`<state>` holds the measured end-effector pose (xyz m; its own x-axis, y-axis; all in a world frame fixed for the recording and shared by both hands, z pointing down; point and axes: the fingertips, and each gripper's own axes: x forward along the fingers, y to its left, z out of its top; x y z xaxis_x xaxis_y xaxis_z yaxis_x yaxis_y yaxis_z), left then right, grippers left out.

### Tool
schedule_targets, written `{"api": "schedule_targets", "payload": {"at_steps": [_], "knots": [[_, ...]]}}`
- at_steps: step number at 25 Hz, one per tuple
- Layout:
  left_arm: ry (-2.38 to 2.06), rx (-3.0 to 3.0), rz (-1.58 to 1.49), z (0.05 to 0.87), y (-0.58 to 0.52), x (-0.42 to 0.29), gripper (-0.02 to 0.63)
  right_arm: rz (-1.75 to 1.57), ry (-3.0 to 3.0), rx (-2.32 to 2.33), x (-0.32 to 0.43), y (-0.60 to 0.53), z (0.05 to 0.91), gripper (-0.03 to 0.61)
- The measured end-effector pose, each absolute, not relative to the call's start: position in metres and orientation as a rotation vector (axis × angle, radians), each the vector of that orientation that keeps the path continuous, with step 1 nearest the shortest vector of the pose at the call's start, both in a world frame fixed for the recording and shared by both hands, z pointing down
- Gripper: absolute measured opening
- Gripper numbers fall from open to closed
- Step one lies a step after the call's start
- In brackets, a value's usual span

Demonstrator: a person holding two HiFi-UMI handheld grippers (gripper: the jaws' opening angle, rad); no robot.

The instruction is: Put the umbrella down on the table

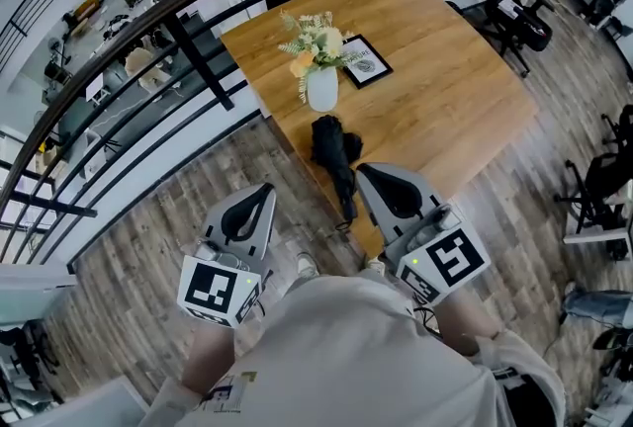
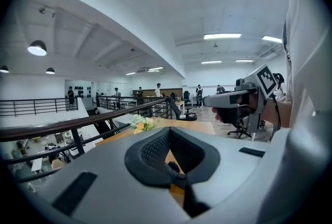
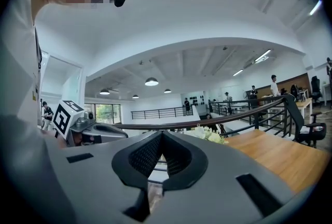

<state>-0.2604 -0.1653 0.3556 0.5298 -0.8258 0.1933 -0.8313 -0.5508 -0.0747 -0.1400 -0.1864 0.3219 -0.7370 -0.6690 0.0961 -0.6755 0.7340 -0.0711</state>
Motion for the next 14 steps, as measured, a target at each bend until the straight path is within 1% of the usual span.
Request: {"api": "schedule_targets", "payload": {"at_steps": [14], "knots": [[-1.491, 2.723, 0.268, 0.347, -0.160, -0.276, 0.017, 0.147, -2.845, 1.102, -0.161, -0.190, 0.318, 0.026]]}}
